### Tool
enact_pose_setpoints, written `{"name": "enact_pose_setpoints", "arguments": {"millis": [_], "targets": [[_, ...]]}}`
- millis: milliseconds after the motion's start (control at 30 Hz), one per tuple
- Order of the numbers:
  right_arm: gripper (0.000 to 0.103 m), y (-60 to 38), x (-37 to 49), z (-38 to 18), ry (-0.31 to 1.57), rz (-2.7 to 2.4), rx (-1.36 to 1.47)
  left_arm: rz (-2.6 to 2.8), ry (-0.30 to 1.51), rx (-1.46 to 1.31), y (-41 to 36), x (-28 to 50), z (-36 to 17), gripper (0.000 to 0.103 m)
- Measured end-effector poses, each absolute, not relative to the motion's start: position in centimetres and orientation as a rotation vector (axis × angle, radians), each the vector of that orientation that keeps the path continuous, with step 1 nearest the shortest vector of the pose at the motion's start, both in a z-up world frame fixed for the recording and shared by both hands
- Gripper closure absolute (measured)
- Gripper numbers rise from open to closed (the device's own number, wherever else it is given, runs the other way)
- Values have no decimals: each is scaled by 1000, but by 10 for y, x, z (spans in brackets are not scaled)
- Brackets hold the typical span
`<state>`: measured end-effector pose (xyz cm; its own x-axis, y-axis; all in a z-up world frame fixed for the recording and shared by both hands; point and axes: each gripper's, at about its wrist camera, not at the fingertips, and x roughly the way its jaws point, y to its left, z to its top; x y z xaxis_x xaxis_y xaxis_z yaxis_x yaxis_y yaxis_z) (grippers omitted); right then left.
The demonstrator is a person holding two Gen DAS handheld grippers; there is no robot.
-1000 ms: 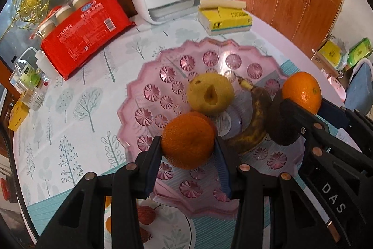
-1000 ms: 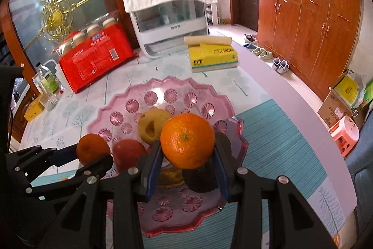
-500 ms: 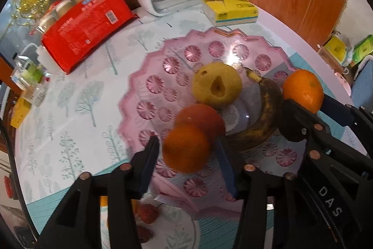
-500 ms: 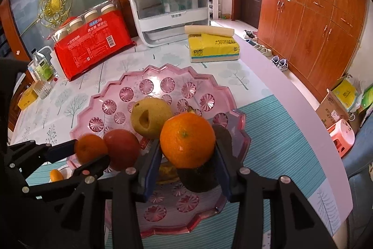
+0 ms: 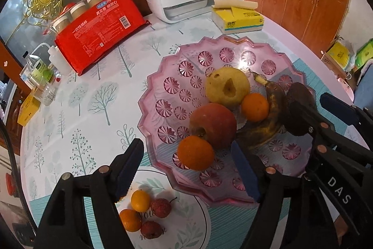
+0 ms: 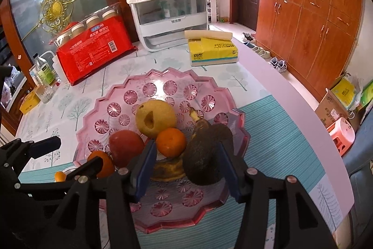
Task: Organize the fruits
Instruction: 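Open the right tool to drop its orange into the bowl while the left tool releases its orange, then move both open tools back toward the white plate of fruit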
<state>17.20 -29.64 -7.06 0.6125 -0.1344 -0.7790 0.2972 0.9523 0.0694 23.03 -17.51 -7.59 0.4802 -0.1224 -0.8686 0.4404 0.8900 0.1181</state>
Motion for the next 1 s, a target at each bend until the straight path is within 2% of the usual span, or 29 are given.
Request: {"name": "enact_pose_setpoints", "arguments": {"millis": [367, 1000], "targets": [[48, -288, 162, -58, 845, -250, 200, -365, 940, 350, -169, 215, -60, 27], [48, -255, 149, -40, 814, -250, 162, -376, 1028, 298, -132, 209, -50, 27]]}}
